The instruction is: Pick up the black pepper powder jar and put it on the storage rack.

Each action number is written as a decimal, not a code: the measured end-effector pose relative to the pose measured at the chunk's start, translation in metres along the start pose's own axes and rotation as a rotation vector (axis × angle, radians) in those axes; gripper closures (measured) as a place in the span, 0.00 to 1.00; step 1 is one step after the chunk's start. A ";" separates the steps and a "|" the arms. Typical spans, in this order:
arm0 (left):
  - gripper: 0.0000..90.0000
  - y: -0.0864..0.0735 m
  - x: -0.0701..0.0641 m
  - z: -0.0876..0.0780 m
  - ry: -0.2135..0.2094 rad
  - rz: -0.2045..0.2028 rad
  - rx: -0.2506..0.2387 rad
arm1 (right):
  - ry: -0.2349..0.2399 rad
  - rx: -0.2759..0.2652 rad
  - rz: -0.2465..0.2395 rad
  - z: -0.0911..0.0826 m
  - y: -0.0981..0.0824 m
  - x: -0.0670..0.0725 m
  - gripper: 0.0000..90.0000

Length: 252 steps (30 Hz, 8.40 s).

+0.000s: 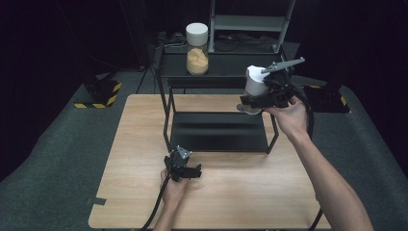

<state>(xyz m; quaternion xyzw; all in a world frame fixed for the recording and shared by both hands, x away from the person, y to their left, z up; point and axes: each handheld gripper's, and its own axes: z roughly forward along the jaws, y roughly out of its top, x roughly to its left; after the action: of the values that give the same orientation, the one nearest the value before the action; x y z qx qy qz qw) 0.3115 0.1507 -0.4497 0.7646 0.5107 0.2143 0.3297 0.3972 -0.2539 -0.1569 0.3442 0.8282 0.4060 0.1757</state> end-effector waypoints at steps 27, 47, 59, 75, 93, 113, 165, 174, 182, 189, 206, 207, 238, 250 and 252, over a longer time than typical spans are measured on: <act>0.04 0.000 0.000 0.000 -0.002 -0.002 -0.002 | -0.112 0.004 0.050 -0.002 0.087 0.003 0.34; 0.04 0.000 0.000 0.000 -0.004 -0.002 -0.001 | -0.254 0.064 0.149 0.048 0.116 0.004 0.34; 0.04 0.000 0.000 0.000 -0.004 -0.002 -0.001 | -0.252 0.068 0.164 0.053 0.117 0.002 0.34; 0.04 0.000 0.000 0.000 -0.004 -0.002 -0.001 | -0.223 0.056 0.192 0.051 0.114 -0.008 0.26; 0.04 0.000 0.000 0.000 -0.004 -0.002 -0.001 | -0.194 -0.023 0.190 0.025 0.084 -0.006 0.11; 0.04 0.000 0.000 0.000 -0.004 -0.001 0.001 | -0.166 -0.021 0.181 0.011 0.054 -0.014 0.10; 0.04 0.000 0.000 0.000 -0.002 0.001 0.000 | -0.159 -0.093 0.169 -0.007 -0.019 -0.016 0.09; 0.04 0.000 0.000 0.000 -0.003 0.001 -0.001 | -0.145 -0.085 0.167 -0.007 -0.029 -0.016 0.09; 0.04 0.000 0.000 0.000 -0.002 0.001 -0.001 | -0.150 -0.080 0.163 -0.005 -0.036 -0.014 0.10; 0.04 0.000 0.000 0.000 -0.002 0.001 -0.001 | -0.144 -0.070 0.169 -0.001 -0.045 -0.015 0.10; 0.04 0.000 0.000 0.000 -0.002 0.001 -0.001 | -0.141 -0.051 0.182 0.004 -0.059 -0.018 0.10; 0.04 0.000 0.000 0.000 -0.002 0.001 -0.001 | -0.141 -0.051 0.184 0.004 -0.060 -0.018 0.10; 0.04 0.000 0.000 0.000 -0.003 0.000 0.000 | -0.130 0.004 0.202 0.026 -0.079 -0.019 0.11; 0.04 0.000 0.000 0.000 -0.003 0.000 0.000 | -0.117 0.032 0.204 0.040 -0.089 -0.019 0.10; 0.04 0.000 0.000 0.000 -0.003 -0.001 -0.001 | -0.112 0.037 0.210 0.043 -0.093 -0.019 0.10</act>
<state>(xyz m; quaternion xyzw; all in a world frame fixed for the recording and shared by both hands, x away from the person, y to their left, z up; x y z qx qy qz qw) 0.3116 0.1510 -0.4499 0.7647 0.5103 0.2131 0.3308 0.3955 -0.2838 -0.2563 0.4545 0.7836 0.3871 0.1719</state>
